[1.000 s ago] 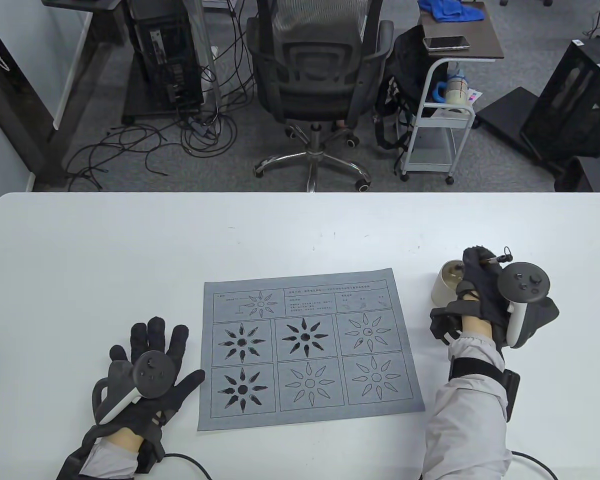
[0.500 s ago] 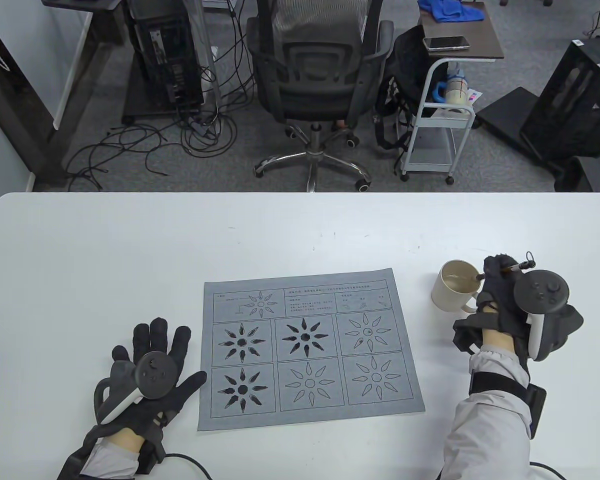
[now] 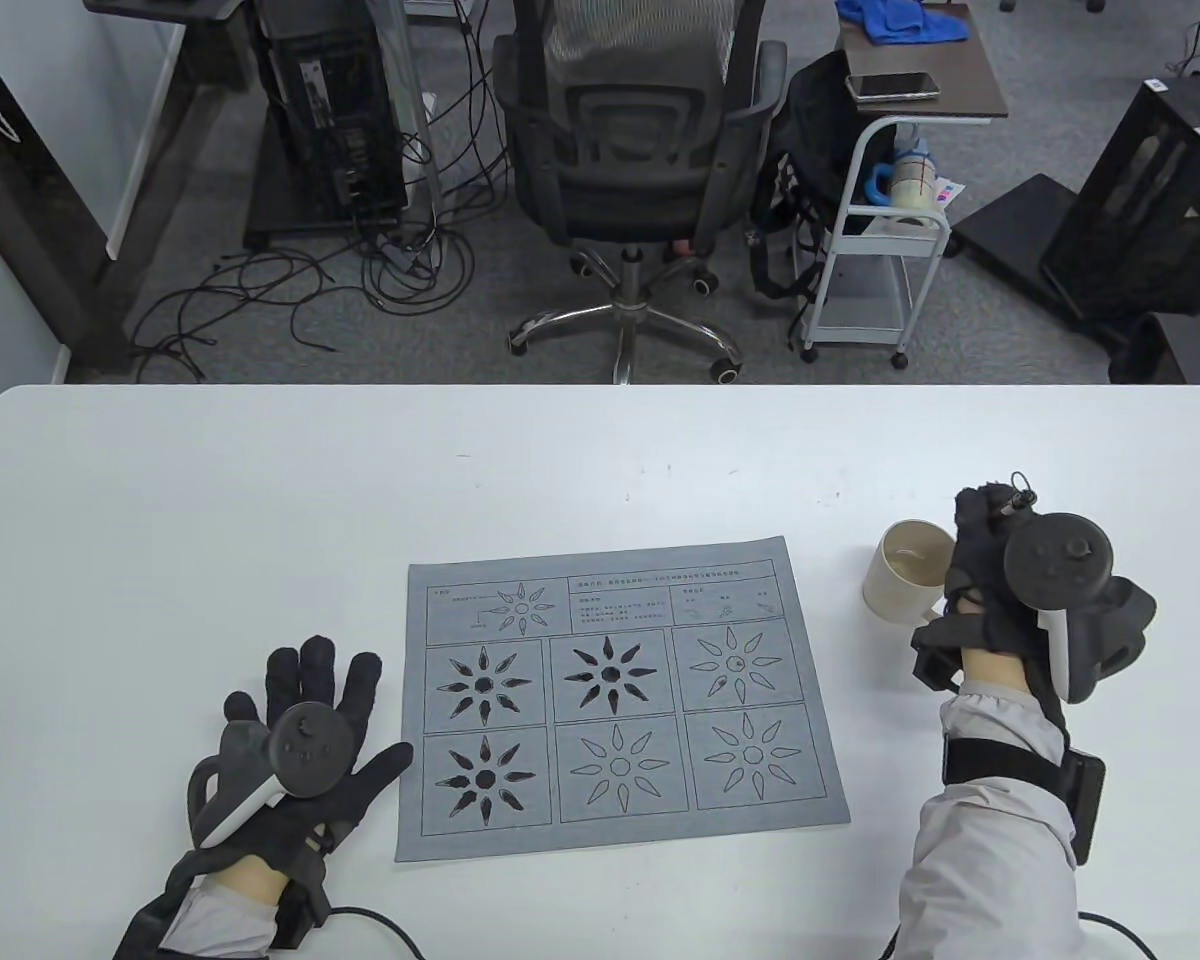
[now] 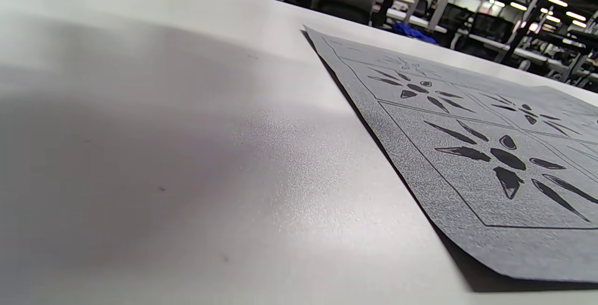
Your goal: Trace patterns on water writing practice cloth with Chinese brush
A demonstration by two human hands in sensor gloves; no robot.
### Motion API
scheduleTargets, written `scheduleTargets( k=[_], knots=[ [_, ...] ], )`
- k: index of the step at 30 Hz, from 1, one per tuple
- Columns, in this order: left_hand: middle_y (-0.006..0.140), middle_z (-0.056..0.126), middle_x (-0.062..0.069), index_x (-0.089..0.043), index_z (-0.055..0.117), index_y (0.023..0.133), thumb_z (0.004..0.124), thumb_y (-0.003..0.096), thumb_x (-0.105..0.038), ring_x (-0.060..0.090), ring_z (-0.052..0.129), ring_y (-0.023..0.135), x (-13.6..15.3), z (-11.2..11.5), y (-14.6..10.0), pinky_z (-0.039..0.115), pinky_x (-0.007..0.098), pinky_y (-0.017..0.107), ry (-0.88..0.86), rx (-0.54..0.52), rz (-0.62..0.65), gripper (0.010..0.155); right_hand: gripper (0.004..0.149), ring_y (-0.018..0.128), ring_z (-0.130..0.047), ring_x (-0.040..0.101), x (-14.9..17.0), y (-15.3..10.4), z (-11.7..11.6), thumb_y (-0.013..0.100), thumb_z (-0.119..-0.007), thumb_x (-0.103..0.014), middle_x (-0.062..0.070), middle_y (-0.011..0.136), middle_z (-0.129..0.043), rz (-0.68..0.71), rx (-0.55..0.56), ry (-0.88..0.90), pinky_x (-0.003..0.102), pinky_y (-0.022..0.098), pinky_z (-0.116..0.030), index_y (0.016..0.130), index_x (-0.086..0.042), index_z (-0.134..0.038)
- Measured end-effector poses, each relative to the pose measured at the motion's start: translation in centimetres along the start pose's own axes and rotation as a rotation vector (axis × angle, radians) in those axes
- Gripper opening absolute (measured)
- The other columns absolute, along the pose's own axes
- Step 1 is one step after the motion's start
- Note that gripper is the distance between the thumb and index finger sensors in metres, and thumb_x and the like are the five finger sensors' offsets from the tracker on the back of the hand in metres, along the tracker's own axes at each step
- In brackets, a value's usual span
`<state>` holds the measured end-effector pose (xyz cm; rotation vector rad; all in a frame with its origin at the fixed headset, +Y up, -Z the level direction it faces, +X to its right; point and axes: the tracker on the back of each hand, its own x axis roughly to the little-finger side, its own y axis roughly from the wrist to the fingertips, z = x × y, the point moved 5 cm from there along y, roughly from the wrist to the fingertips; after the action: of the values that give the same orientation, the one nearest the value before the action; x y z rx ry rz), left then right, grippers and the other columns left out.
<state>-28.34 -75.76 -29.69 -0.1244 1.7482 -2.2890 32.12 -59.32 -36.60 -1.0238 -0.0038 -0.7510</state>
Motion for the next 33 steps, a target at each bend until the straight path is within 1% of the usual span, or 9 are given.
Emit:
scheduleTargets(
  k=[3, 6, 9, 16, 19, 22, 24, 29, 33],
  knots=[
    [0.105, -0.025, 0.001, -0.046, -0.012, 0.098, 0.049, 0.0467, -0.071, 0.033, -0.023, 0.094, 0.0, 0.0, 0.0, -0.002, 0.074, 0.065, 0.0, -0.002, 0.0, 0.084, 0.04, 0.058, -0.093, 0.029, 0.4, 0.0, -1.4, 0.052, -0.08, -0.041, 0.011, 0.068, -0.1, -0.001, -0.055, 0.04, 0.051, 0.051, -0.074, 0.084, -0.017, -0.085],
    [0.105, -0.025, 0.001, -0.046, -0.012, 0.098, 0.049, 0.0467, -0.071, 0.033, -0.023, 0.094, 0.0, -0.1, 0.0, -0.002, 0.074, 0.065, -0.002, -0.003, -0.001, 0.084, 0.04, 0.059, -0.094, 0.03, 1.2, 0.0, -2.6, 0.051, -0.082, -0.039, 0.012, 0.069, -0.101, -0.011, -0.091, -0.006, 0.052, 0.051, -0.075, 0.084, -0.017, -0.085],
    [0.105, -0.025, 0.0, -0.046, -0.012, 0.098, 0.048, 0.0468, -0.071, 0.033, -0.023, 0.094, 0.1, -0.1, 0.0, -0.002, 0.074, 0.065, -0.003, -0.003, -0.002, 0.083, 0.041, 0.061, -0.095, 0.03, 2.0, 0.0, -3.1, 0.051, -0.083, -0.039, 0.011, 0.072, -0.101, -0.022, -0.106, -0.061, 0.053, 0.052, -0.075, 0.086, -0.018, -0.085],
    [0.105, -0.025, 0.001, -0.046, -0.013, 0.098, 0.048, 0.0468, -0.071, 0.033, -0.023, 0.094, 0.0, 0.0, 0.0, -0.002, 0.074, 0.066, -0.003, 0.003, 0.001, 0.084, 0.04, 0.061, -0.094, 0.029, 1.7, 0.0, -1.0, 0.051, -0.082, -0.039, 0.01, 0.071, -0.1, -0.019, -0.024, -0.043, 0.052, 0.053, -0.074, 0.086, -0.019, -0.084],
    [0.105, -0.025, 0.001, -0.046, -0.012, 0.098, 0.049, 0.0467, -0.071, 0.033, -0.023, 0.094, 0.0, 0.0, 0.0, -0.002, 0.074, 0.065, -0.003, 0.006, 0.002, 0.084, 0.04, 0.061, -0.093, 0.029, 1.3, -0.1, -0.5, 0.051, -0.081, -0.039, 0.01, 0.072, -0.1, -0.007, -0.028, -0.051, 0.052, 0.053, -0.074, 0.086, -0.019, -0.084],
    [0.105, -0.025, 0.001, -0.045, -0.013, 0.098, 0.049, 0.0469, -0.071, 0.033, -0.023, 0.094, 0.0, 0.1, 0.0, -0.002, 0.074, 0.065, -0.005, 0.004, 0.007, 0.084, 0.04, 0.061, -0.093, 0.029, 0.7, -0.3, -0.3, 0.052, -0.081, -0.039, 0.011, 0.071, -0.099, 0.014, -0.023, 0.004, 0.052, 0.053, -0.073, 0.085, -0.018, -0.084],
    [0.105, -0.025, 0.001, -0.045, -0.013, 0.098, 0.048, 0.0469, -0.071, 0.033, -0.023, 0.094, 0.0, 0.1, 0.0, -0.002, 0.074, 0.065, -0.005, 0.005, 0.009, 0.084, 0.04, 0.06, -0.093, 0.03, 0.4, -0.4, -0.8, 0.052, -0.081, -0.038, 0.012, 0.07, -0.099, 0.027, -0.049, 0.041, 0.052, 0.052, -0.073, 0.085, -0.017, -0.084],
    [0.105, -0.025, 0.001, -0.045, -0.013, 0.098, 0.048, 0.0469, -0.071, 0.033, -0.023, 0.094, -0.1, 0.1, 0.0, -0.002, 0.074, 0.065, -0.003, 0.006, 0.014, 0.084, 0.04, 0.061, -0.092, 0.031, 0.0, -0.9, -3.4, 0.052, -0.081, -0.037, 0.013, 0.071, -0.099, 0.05, -0.184, 0.076, 0.054, 0.052, -0.073, 0.086, -0.016, -0.084],
    [0.105, -0.025, 0.001, -0.045, -0.013, 0.098, 0.048, 0.047, -0.071, 0.033, -0.023, 0.094, -0.1, 0.1, 0.0, -0.002, 0.074, 0.065, -0.006, 0.003, 0.014, 0.084, 0.04, 0.061, -0.092, 0.031, -0.5, -1.3, -4.1, 0.051, -0.082, -0.038, 0.013, 0.071, -0.099, 0.07, -0.2, 0.101, 0.054, 0.052, -0.073, 0.086, -0.017, -0.084]
  ],
)
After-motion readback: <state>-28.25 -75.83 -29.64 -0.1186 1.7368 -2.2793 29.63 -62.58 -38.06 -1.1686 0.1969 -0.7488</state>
